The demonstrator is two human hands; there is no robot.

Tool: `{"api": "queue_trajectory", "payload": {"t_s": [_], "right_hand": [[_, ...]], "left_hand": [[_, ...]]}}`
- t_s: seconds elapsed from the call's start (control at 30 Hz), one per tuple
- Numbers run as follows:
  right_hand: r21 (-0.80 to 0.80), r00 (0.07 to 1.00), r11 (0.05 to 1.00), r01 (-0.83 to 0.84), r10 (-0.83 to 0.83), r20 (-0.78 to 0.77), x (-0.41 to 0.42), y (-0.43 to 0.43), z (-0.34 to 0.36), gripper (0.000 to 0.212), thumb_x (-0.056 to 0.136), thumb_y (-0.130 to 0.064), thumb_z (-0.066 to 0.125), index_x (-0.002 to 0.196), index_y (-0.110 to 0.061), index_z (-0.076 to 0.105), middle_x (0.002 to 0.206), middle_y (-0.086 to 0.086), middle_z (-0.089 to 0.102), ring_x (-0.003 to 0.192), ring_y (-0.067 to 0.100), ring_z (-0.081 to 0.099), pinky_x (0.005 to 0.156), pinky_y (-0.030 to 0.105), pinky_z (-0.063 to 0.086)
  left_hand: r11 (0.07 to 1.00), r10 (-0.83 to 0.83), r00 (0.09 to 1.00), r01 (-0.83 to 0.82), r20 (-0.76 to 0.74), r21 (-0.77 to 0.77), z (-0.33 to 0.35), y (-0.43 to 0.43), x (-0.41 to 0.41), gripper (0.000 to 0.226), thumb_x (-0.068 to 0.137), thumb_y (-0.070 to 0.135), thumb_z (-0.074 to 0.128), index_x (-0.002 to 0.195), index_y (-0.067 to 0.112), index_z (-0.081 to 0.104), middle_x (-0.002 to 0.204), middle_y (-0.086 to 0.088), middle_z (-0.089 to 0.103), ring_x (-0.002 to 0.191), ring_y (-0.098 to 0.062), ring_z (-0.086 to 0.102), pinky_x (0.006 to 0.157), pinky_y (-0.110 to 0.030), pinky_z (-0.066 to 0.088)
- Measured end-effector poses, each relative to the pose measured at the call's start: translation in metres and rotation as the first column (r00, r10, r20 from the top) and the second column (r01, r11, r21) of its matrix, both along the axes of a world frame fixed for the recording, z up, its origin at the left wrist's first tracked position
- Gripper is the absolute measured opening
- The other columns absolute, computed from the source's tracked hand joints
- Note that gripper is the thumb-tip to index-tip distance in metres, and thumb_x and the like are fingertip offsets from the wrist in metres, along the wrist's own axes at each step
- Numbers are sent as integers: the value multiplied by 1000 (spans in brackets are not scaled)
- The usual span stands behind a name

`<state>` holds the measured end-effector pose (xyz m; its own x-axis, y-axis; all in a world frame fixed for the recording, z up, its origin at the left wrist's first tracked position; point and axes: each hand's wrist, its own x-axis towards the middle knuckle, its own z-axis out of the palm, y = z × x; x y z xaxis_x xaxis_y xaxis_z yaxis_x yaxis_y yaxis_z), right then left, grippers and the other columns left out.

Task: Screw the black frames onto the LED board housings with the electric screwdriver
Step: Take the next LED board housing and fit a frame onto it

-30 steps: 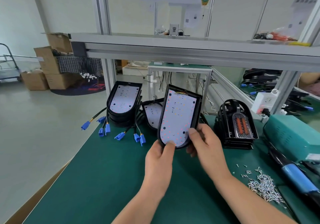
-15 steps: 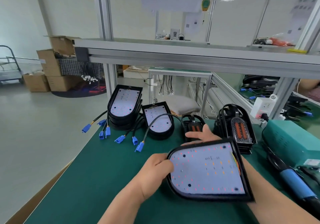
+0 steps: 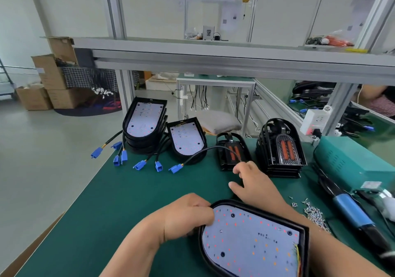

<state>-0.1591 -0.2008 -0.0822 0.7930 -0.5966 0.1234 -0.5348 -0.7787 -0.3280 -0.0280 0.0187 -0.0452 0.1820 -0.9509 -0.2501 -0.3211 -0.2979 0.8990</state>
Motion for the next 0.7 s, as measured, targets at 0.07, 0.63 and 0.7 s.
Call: {"api": "queue_trajectory", "payload": {"t_s": [0.07, 0.63, 0.7], "right_hand": [[22, 998, 1000, 23, -22, -50, -3, -2, 3, 39, 99, -40, 61, 131, -22, 46, 121, -1, 52, 103, 24, 64, 87, 39, 50], [377, 975, 899, -224, 203, 95, -76, -8, 28, 14, 101, -19, 70, 98, -31, 77, 97, -15, 76, 94, 4, 69, 86, 17, 49], [475, 977, 857, -202, 145, 154, -81, -6, 33, 18, 104, -17, 66, 99, -29, 78, 98, -11, 78, 95, 8, 71, 86, 15, 51]], "left_hand": [[1000, 18, 1000, -18, -7, 21, -1, -1, 0, 35, 74, 27, 58, 64, 23, 25, 59, 5, 24, 53, -17, 21, 50, -31, 15], [986, 26, 1000, -27, 13, 167, -1, 0, 4, 24, 73, 27, 56, 72, 26, 32, 62, 4, 27, 54, -18, 20, 51, -28, 11], [983, 33, 999, -36, 19, 178, -2, 1, 5, 22, 73, 27, 56, 71, 27, 34, 62, 4, 30, 54, -17, 21, 52, -29, 11]]}}
